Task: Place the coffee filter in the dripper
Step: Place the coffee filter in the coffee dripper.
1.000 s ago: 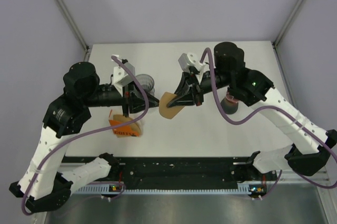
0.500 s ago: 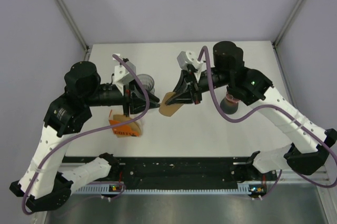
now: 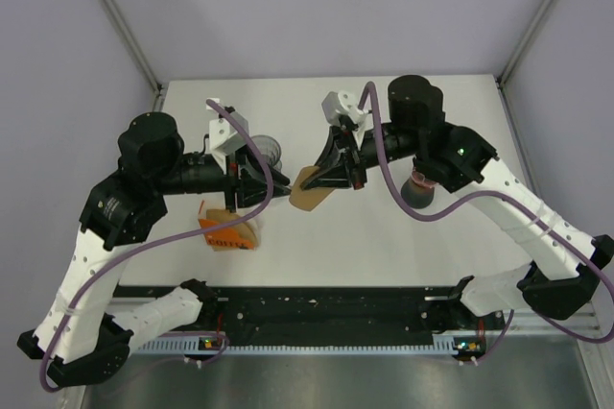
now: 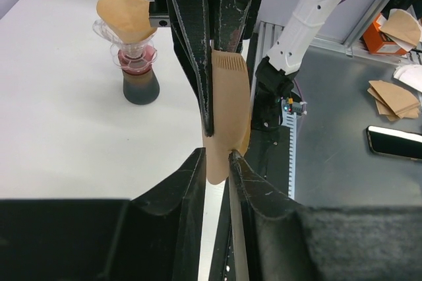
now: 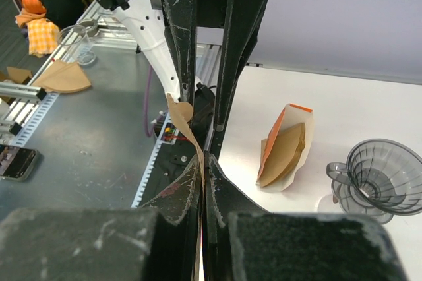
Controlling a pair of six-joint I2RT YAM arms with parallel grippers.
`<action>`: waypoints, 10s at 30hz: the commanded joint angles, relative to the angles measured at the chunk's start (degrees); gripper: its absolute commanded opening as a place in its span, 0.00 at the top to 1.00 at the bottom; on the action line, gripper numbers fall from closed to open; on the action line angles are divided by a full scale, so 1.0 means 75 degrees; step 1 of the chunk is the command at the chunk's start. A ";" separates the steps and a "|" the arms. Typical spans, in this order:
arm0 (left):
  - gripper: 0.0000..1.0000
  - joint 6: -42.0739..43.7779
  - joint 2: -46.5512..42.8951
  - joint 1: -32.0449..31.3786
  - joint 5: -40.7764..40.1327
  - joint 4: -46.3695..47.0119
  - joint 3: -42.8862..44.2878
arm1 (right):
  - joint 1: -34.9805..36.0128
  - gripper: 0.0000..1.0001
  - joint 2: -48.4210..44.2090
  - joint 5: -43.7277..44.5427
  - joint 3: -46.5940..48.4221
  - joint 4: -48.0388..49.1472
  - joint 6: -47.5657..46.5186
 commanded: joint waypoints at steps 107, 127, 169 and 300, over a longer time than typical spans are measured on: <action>0.68 -0.0506 0.0606 -0.0036 -0.0059 0.0201 0.0386 | -0.0014 1.00 0.0184 -0.0321 0.0583 -0.0023 -0.0001; 1.00 -0.1385 0.0430 0.0185 -0.1976 0.0295 0.0527 | -0.0096 0.33 0.0103 0.3292 0.0421 0.0655 0.0372; 1.00 -0.2370 0.0712 0.1124 -0.6246 -0.0350 0.1078 | 0.2236 0.53 0.2001 0.8339 0.0525 0.4079 0.1007; 0.66 -0.0226 0.0911 0.1124 -0.6445 0.0177 0.0680 | 0.1720 1.00 0.3161 1.0859 0.1076 0.4969 0.2506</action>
